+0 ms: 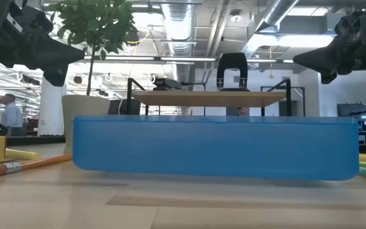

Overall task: Pack school essentials
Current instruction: Put the right yellow pen into the blue supply box

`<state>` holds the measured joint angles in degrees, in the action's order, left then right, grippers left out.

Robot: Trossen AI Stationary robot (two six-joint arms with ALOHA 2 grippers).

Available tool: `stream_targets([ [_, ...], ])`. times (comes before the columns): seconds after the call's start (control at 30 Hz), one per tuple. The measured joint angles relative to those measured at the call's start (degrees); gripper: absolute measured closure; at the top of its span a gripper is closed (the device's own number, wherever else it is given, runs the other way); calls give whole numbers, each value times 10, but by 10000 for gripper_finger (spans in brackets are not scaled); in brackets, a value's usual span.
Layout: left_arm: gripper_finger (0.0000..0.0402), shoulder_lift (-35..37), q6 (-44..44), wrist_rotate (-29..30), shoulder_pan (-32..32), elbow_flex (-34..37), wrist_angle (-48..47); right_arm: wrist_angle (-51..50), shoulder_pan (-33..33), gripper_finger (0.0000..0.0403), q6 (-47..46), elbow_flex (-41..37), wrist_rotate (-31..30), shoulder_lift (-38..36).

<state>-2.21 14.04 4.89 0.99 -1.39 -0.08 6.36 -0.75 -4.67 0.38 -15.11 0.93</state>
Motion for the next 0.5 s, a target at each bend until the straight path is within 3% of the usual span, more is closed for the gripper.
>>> stream_targets([
  [0.1, 401, 0, 33, 0, 0, 0, 0, 59, -2, 377, 0, 3, 0, -1],
  [0.3, 401, 0, 40, 4, 0, 0, 0, 61, 13, 375, 2, 44, 2, 15],
  [0.5, 401, 0, 38, 4, 0, 0, 0, 59, 39, 363, 3, 86, 2, 97],
])
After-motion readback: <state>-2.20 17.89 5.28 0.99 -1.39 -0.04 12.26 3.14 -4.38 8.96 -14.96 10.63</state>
